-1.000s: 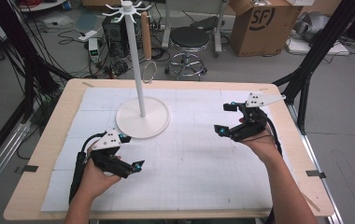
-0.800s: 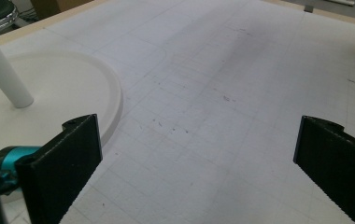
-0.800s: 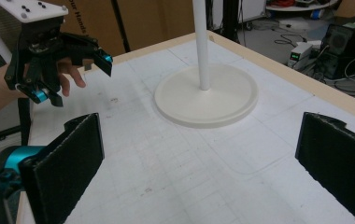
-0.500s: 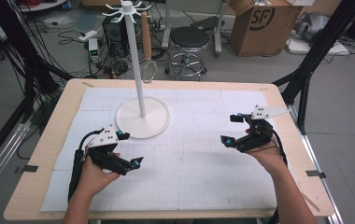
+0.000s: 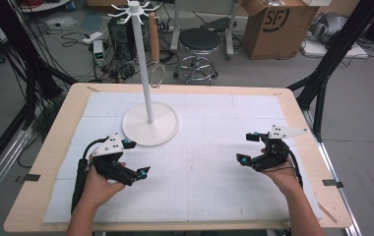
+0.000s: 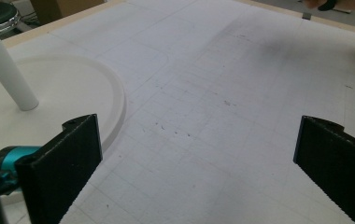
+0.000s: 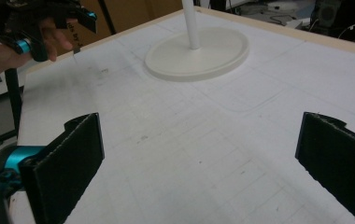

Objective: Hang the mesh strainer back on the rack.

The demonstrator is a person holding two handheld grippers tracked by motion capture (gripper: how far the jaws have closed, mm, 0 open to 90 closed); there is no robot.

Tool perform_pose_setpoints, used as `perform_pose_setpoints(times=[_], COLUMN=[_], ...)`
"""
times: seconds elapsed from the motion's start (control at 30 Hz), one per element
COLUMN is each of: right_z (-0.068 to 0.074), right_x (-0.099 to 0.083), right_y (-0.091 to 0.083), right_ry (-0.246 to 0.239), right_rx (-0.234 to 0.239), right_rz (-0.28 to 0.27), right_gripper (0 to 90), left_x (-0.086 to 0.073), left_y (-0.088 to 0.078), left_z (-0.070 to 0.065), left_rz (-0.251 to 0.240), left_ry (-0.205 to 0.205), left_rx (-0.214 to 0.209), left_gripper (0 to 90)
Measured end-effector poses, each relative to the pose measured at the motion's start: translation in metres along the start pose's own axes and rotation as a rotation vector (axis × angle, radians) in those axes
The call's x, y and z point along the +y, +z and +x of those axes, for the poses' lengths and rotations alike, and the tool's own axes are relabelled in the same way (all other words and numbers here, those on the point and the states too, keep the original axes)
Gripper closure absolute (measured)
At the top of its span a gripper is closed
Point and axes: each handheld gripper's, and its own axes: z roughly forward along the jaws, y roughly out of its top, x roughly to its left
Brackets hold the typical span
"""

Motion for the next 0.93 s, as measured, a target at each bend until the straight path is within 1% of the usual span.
perform_pose_setpoints(times=[0.07, 0.23, 0.33, 0.5, 0.67, 0.73, 0.93], right_z=[0.0, 0.0029, 0.0024, 0.0007, -0.0008, -0.0009, 0.0002], right_x=[-0.0024, -0.0022, -0.0028, -0.003, -0.0031, -0.0033, -0.0032], right_y=[0.0018, 0.0045, 0.0063, 0.006, 0.0054, 0.0048, 0.005], right_ry=[0.005, -0.004, -0.003, 0.002, -0.004, 0.0, 0.003], right_rx=[-0.003, 0.002, 0.003, 0.006, 0.008, 0.007, 0.008], right_rz=[0.009, 0.016, 0.019, 0.023, 0.014, 0.02, 0.023], right_gripper=[0.3, 0.2, 0.2, 0.2, 0.3, 0.3, 0.3], left_x=[-0.0015, -0.0022, -0.0012, -0.0018, -0.0016, -0.0016, -0.0019], left_y=[-0.001, -0.0039, -0.005, -0.0035, -0.002, -0.002, -0.0016], left_z=[0.0001, 0.0003, -0.0001, 0.0009, 0.0015, 0.002, 0.0029], left_rz=[0.0, -0.003, -0.013, -0.001, -0.002, 0.003, -0.004], left_ry=[-0.003, -0.003, -0.008, -0.006, -0.01, -0.006, -0.02], left_rx=[0.0, 0.005, 0.008, 0.009, 0.009, 0.01, 0.012], left_gripper=[1.6, 1.6, 1.6, 1.6, 1.7, 1.6, 1.6])
